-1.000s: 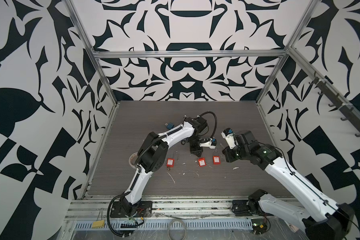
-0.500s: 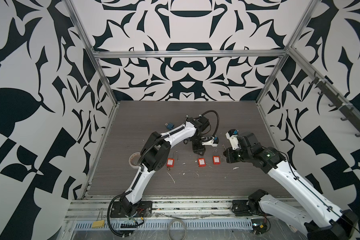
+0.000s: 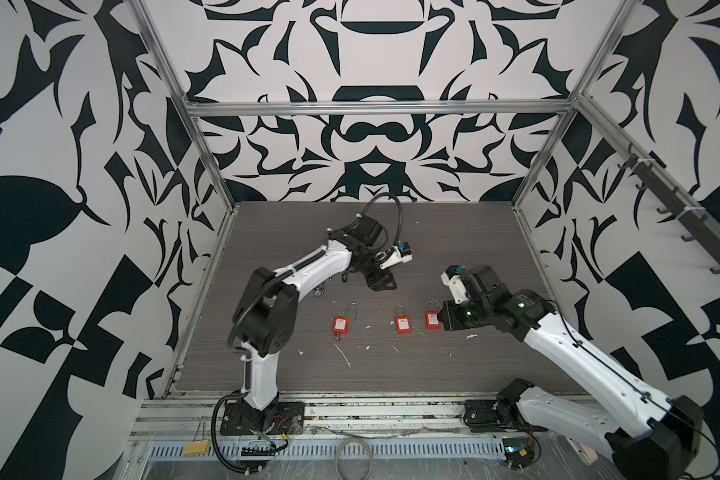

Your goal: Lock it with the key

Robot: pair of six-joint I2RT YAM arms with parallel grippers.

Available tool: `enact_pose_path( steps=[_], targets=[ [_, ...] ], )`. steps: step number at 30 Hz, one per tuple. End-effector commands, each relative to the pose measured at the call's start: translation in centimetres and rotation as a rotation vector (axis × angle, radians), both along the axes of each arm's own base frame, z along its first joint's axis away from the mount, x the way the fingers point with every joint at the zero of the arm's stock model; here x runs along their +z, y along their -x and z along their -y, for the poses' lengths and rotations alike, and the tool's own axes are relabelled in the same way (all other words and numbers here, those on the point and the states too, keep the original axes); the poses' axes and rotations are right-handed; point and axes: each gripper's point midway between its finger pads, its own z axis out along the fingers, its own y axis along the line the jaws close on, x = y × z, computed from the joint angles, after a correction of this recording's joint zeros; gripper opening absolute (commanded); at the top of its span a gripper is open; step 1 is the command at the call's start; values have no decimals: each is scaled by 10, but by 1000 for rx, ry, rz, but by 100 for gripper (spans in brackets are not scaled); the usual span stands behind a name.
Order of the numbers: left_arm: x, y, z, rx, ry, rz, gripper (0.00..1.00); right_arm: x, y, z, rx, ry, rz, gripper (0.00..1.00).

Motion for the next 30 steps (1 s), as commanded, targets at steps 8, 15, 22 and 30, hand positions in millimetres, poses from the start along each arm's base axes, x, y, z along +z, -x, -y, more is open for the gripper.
enact_pose_path(
  steps=[8,15,22,30],
  targets=[
    [61,45,-60,174,265,107,69,-47,-28,-47,61,-33,-101,0],
    [79,62,-82,279,359,159,99,-82,-34,-53,72,6,-176,0],
    [82,62,-84,337,411,134,99,-101,-37,-50,61,13,-214,0],
    [80,51,-94,470,394,98,99,-114,-45,-45,50,30,-223,0]
  ],
)
